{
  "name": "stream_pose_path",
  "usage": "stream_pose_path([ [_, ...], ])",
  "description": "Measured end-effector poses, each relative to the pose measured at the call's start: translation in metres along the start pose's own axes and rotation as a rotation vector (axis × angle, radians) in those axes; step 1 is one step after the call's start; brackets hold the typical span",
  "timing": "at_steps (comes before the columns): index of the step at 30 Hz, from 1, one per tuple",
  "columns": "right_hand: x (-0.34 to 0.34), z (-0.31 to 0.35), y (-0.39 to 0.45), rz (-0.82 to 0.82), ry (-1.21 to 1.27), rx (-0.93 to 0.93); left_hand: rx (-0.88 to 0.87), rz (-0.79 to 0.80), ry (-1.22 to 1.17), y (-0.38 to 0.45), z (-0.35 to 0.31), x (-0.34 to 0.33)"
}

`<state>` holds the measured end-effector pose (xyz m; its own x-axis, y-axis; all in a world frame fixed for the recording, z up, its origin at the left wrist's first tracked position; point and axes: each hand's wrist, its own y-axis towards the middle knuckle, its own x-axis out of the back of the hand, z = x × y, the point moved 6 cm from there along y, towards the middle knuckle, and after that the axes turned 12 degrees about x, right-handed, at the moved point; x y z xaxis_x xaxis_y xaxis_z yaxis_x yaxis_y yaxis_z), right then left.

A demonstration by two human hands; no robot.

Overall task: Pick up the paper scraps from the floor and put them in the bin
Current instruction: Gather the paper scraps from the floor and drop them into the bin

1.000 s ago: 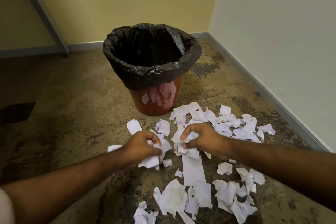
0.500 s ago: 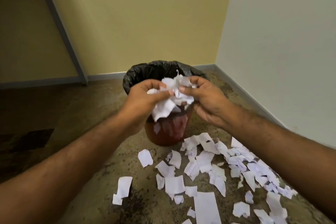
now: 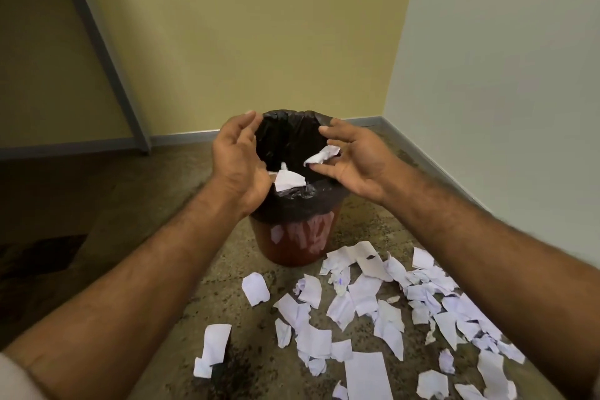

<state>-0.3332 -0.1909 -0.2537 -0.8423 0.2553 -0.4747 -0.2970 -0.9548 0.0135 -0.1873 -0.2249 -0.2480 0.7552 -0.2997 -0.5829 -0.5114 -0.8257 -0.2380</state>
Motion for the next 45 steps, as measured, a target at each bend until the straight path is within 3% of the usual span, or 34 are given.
stream_pose_path([
  [7, 0.004, -0.001, -0.004, -0.006, 0.058, 0.049, -0.208, 0.001, 0.180, -0.006, 0.002, -0.001],
  [9, 0.005, 0.000, -0.003, -0.002, 0.027, 0.068, -0.289, -0.067, 0.408, -0.008, 0.004, 0.001],
  [14, 0.023, 0.005, -0.010, -0.094, -0.076, 0.175, -0.688, -0.248, 1.020, -0.027, 0.023, 0.009],
  [18, 0.050, 0.017, -0.029, -0.119, -0.454, 0.405, -0.839, -0.183, 1.277, -0.052, 0.064, 0.023],
  [20, 0.064, 0.018, -0.043, -0.080, -0.665, 0.526, -0.794, -0.091, 1.399, -0.057, 0.096, 0.038],
  [22, 0.084, 0.007, -0.056, -0.005, -0.807, 0.526, -0.645, -0.047, 1.537, -0.052, 0.129, 0.060],
  [26, 0.139, -0.040, -0.073, 0.146, -1.104, 0.192, 0.050, 0.006, 1.789, -0.031, 0.188, 0.121],
  [28, 0.171, -0.072, -0.085, 0.272, -1.316, -0.084, 0.231, 0.142, 2.018, -0.027, 0.212, 0.142],
  [31, 0.211, -0.112, -0.111, 0.508, -1.595, -0.414, 0.294, 0.327, 2.232, -0.024, 0.236, 0.148],
  [35, 0.234, -0.155, -0.146, 0.730, -1.694, -0.615, 0.393, 0.459, 2.209, -0.025, 0.259, 0.133],
  [40, 0.221, -0.200, -0.198, 1.045, -1.673, -0.629, 0.364, 0.765, 2.067, -0.073, 0.303, 0.114],
  [45, 0.202, -0.225, -0.231, 1.134, -1.747, -0.482, 0.296, 0.681, 2.108, -0.107, 0.323, 0.113],
])
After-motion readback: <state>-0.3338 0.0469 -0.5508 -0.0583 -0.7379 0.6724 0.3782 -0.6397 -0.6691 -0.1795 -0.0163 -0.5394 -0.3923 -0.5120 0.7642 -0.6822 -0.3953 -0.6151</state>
